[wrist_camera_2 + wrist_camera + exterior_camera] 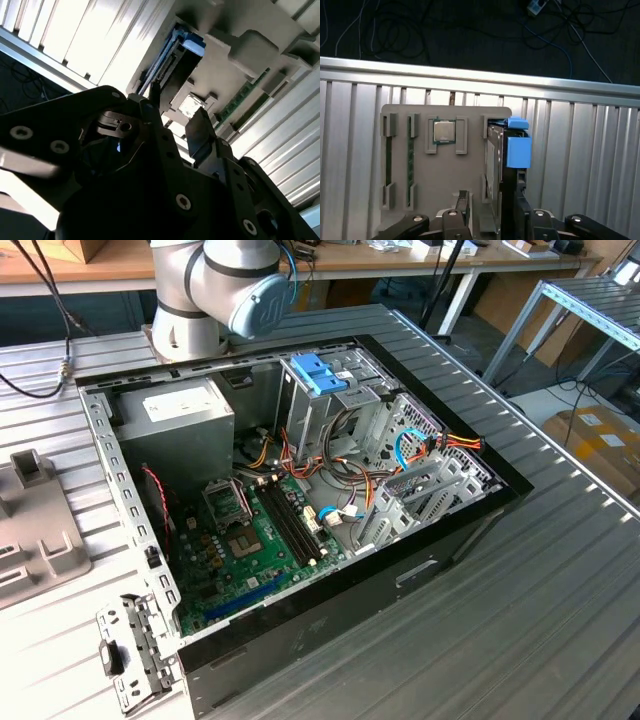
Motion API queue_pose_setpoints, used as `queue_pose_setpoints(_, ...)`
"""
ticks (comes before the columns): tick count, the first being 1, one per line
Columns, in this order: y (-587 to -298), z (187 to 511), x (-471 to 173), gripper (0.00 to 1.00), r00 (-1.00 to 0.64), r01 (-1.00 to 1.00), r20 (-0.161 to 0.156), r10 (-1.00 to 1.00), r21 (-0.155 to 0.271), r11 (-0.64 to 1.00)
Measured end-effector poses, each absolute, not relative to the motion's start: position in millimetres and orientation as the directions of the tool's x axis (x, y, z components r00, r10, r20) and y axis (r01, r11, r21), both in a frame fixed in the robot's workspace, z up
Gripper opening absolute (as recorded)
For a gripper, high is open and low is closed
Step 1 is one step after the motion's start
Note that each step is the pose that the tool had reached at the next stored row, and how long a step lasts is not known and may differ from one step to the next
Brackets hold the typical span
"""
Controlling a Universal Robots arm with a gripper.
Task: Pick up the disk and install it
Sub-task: 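Pick up the disk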
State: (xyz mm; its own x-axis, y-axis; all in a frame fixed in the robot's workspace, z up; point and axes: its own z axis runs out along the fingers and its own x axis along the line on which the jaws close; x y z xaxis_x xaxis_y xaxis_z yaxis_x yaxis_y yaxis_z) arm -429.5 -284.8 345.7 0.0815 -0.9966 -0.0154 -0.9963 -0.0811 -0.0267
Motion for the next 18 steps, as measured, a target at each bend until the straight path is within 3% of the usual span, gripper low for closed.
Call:
queue_pose_setpoints(2,-274.8,344.1,-443.8,0.48,0.082,-0.996,-0.034,-0.996,-0.028,-0.081)
queue_pose_setpoints(18,-274.7,336.2,-444.0,0.48,0.082,-0.996,-0.036,-0.996,-0.028,-0.081)
